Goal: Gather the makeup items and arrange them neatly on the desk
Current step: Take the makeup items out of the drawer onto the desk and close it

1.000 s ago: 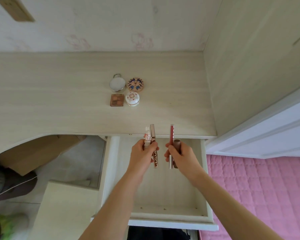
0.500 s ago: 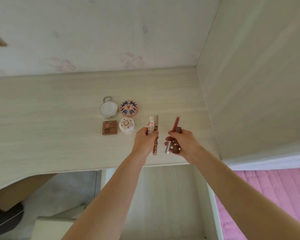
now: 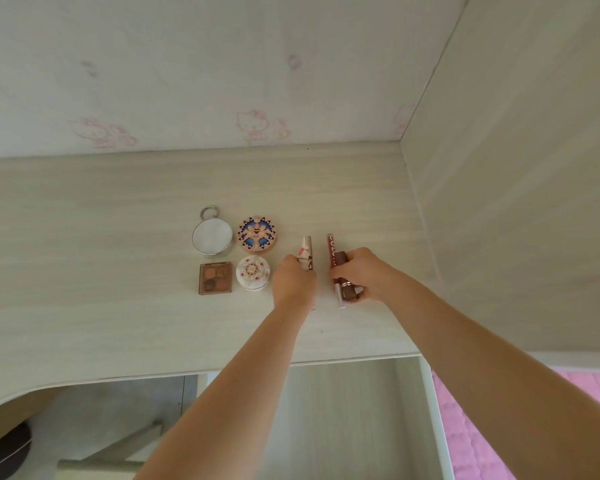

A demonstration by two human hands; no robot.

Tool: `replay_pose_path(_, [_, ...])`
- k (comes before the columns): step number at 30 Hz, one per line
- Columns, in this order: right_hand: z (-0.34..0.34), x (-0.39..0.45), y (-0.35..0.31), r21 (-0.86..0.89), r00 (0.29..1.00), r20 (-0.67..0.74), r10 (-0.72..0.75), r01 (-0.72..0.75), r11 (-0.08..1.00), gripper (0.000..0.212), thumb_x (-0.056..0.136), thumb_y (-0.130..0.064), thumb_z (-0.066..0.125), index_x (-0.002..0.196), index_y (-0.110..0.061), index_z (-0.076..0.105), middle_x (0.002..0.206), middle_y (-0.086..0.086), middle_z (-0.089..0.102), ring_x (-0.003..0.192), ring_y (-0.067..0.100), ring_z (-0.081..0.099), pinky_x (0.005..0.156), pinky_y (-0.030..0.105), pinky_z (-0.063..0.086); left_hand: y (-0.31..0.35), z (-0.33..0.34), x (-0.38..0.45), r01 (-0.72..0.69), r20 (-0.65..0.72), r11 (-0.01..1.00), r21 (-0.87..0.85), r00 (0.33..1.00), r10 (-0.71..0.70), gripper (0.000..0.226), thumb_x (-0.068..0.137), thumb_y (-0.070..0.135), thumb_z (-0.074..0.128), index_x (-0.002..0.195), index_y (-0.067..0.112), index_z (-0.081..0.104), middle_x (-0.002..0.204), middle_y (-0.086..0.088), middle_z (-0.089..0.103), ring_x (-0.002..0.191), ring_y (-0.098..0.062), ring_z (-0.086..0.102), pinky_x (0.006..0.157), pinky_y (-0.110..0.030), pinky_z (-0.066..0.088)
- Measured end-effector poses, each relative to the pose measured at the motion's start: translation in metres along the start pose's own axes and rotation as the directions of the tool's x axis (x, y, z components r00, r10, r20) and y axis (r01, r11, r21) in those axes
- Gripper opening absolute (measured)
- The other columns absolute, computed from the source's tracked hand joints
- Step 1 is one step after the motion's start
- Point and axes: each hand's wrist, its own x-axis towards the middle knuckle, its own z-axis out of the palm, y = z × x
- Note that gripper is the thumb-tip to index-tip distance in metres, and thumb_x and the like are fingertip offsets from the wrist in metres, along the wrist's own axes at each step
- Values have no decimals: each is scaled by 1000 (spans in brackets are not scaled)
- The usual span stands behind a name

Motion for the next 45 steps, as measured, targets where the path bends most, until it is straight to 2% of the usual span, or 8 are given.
replay_pose_path(7, [10,12,-10,-192,998,-66,-12,-1,981,29,70,-10,78,95,-4,63,95,18,68,92,35,68,74,51,58,-5,0,0,-54,-21,993,107,998,56,20,89,8,49,107,1,52,103,-16,62,87,-31,58,62,-34,40])
replay_pose_path(16, [15,14,-12,-124,997,-52,-61,55,991,18,74,-6,75,88,-4,63,91,19,66,79,32,67,71,52,59,-7,-2,4,-99,-79,990,102,991,107,21,89,6,49,109,0,52,105,-17,60,95,-35,58,69,-41,46])
replay_pose_path(22, [15,11,-9,-486,963,-118,-244,159,860,21,77,-21,73,76,-9,57,70,4,58,77,26,61,62,30,51,-13,-2,3,-167,-80,968,188,979,185,28,91,12,57,114,0,50,116,-14,49,103,-30,52,80,-36,43])
replay_pose_path(30, [19,10,-8,-526,941,-148,-303,185,830,24,81,-21,68,69,-13,48,62,-2,50,62,18,53,43,18,31,-14,2,-4,-196,-95,949,247,970,225,30,90,14,57,114,-3,52,115,-15,47,101,-31,52,79,-36,45])
replay_pose_path(35, [18,8,-3,-514,937,-147,-317,202,834,22,79,-13,68,64,-11,52,64,7,58,72,30,67,66,40,57,-20,5,-10,-232,-103,932,280,958,269,31,89,15,58,114,-1,51,113,-15,47,106,-32,49,85,-38,45])
replay_pose_path(41, [13,5,6,-559,929,-144,-342,209,802,24,83,-14,57,60,-8,54,56,9,56,54,26,56,61,34,52,-27,5,-17,-286,-87,910,301,942,325,32,88,14,56,116,-1,51,110,-16,51,105,-32,49,84,-39,46])
replay_pose_path(43, [12,2,10,-564,920,-167,-354,205,800,27,85,-16,54,59,-8,54,54,9,55,57,27,55,62,33,49,-30,6,-20,-290,-94,914,283,940,328,30,87,11,56,114,-1,51,109,-16,52,104,-33,50,82,-39,46])
replay_pose_path(45, [9,-1,16,-558,915,-180,-360,207,804,18,87,-16,54,80,-4,65,75,11,65,72,28,62,70,35,50,-34,6,-23,-310,-97,901,302,931,353,29,87,12,55,113,1,52,108,-14,54,104,-31,51,81,-38,46])
